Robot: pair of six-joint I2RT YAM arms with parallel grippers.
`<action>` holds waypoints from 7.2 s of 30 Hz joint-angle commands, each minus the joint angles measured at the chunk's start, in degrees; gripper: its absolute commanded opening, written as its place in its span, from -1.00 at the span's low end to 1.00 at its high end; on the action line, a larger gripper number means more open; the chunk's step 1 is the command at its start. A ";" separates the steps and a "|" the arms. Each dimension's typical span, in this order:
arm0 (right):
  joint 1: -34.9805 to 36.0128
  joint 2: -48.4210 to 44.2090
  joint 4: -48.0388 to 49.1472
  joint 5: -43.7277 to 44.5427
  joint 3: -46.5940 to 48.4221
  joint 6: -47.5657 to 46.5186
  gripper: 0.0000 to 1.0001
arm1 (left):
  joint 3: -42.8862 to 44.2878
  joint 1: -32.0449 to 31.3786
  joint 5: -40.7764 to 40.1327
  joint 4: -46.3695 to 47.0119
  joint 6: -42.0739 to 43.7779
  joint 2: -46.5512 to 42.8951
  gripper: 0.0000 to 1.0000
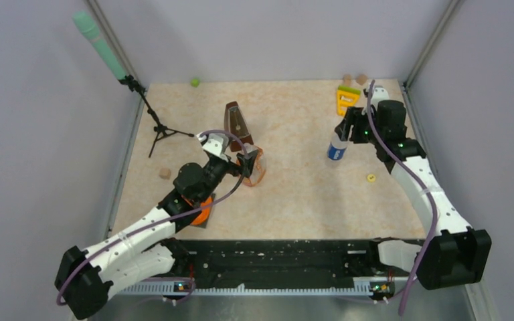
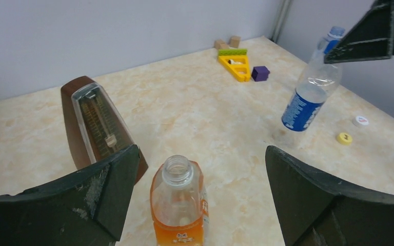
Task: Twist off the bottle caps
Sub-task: Pick up the plastic bottle at the center of the board, then unscrew the bottle cap from the plastic bottle.
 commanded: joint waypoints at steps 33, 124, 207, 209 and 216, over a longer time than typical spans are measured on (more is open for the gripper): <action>1.77 -13.23 3.70 -30.92 2.46 4.30 -1.00 | 27.43 1.21 47.00 -9.35 -4.29 23.36 0.96; 10.16 -14.25 65.72 -27.27 -22.29 43.16 -1.00 | 28.23 0.65 59.83 -10.51 -7.24 21.75 -1.00; 10.09 -12.76 59.94 -31.56 -23.01 46.00 -1.00 | 29.36 -14.03 22.61 -32.65 13.49 19.29 -1.00; 10.19 -12.27 65.14 -34.13 -23.20 44.64 -1.00 | 29.77 -12.87 30.08 -31.12 11.32 18.92 -1.00; 10.38 -10.92 77.47 -39.95 -23.78 41.00 -1.00 | 34.38 -10.91 50.77 -29.72 5.33 21.71 -1.00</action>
